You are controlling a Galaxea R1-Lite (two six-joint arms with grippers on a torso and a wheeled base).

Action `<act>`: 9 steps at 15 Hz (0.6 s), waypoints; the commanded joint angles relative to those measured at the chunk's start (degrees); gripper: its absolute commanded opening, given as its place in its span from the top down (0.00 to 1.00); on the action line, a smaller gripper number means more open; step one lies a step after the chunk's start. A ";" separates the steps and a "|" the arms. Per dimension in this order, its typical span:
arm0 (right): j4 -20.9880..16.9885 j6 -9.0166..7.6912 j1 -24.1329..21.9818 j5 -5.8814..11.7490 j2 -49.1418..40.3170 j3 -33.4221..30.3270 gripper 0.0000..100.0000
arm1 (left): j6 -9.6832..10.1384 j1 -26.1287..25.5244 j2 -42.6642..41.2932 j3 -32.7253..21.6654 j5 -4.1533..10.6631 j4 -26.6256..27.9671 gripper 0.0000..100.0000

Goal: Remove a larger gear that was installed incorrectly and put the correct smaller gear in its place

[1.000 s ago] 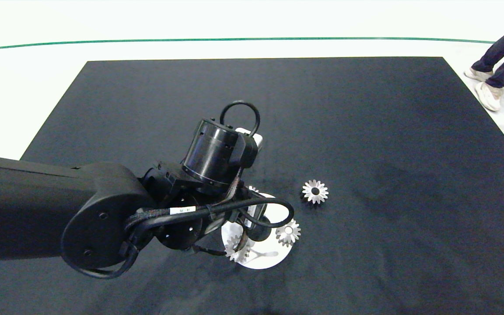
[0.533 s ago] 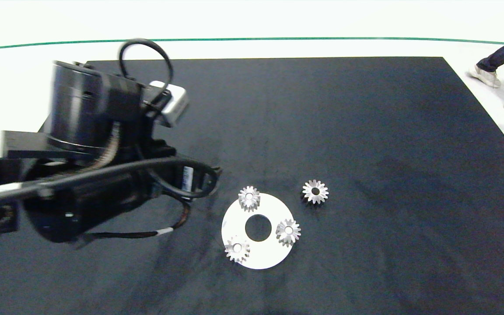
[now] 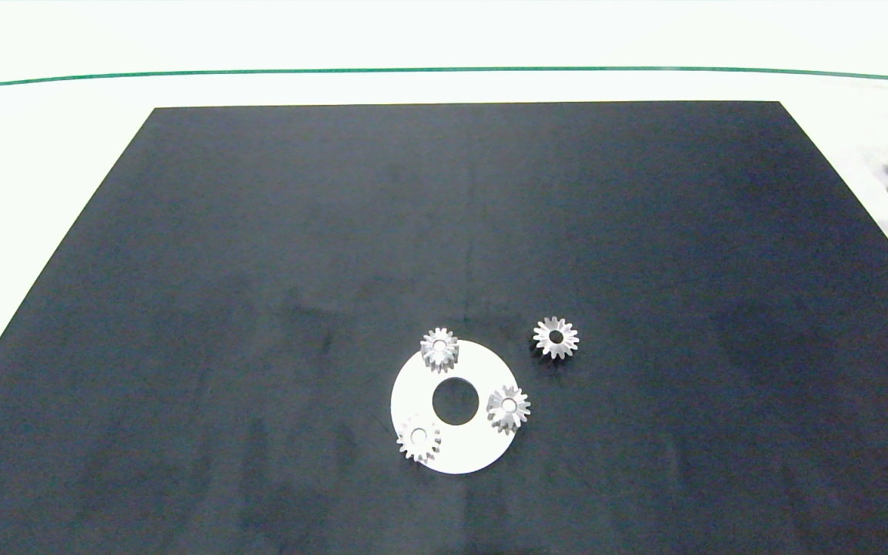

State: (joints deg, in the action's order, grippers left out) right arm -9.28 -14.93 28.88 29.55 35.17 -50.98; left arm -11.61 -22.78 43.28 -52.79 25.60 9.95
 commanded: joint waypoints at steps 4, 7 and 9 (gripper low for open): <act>-0.13 0.08 -17.98 3.32 -23.13 13.28 0.00 | -4.39 14.87 -35.10 10.42 0.06 2.80 0.00; -0.04 0.52 -26.51 3.32 -30.69 16.62 0.00 | -0.52 15.75 -38.27 12.09 1.21 2.45 0.00; -0.13 0.52 -28.62 3.32 -34.47 18.37 0.00 | 2.46 18.30 -38.44 12.44 2.17 2.45 0.00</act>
State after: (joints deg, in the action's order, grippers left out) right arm -9.25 -14.35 2.65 32.63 6.36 -34.47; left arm -9.62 -6.00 7.00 -40.79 27.42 12.45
